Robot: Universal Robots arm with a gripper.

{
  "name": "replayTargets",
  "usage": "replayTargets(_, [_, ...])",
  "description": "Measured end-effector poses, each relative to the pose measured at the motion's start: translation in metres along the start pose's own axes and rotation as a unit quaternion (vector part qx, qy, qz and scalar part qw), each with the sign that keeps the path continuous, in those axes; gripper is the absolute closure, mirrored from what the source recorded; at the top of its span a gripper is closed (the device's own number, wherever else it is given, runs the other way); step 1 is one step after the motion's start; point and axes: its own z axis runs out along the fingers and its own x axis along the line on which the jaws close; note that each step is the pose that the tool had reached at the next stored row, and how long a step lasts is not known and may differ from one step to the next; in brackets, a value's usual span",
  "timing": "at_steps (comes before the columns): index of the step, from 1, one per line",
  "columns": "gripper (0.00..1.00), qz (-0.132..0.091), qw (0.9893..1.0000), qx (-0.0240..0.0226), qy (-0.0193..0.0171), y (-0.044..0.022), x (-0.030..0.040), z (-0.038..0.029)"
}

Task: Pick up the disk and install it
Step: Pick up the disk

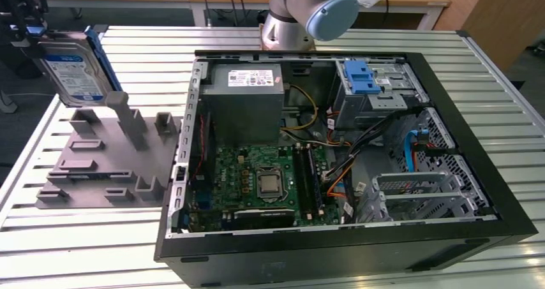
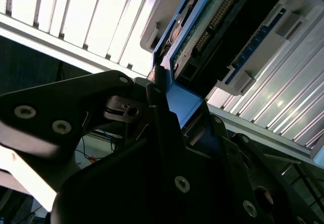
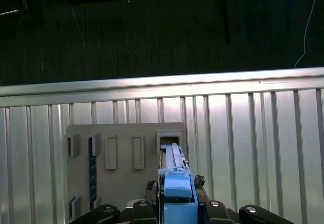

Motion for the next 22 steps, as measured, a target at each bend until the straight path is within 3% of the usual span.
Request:
replayTargets(10, [0.64, 0.000, 1.0000, 0.0000, 0.0000, 0.0000, 0.0000, -0.0018])
replayTargets(12, [0.64, 0.000, 1.0000, 0.0000, -0.0001, 0.0000, 0.0001, -0.0075])
replayTargets(22, [0.64, 0.000, 1.0000, 0.0000, -0.0001, 0.0001, 0.0002, -0.0098])
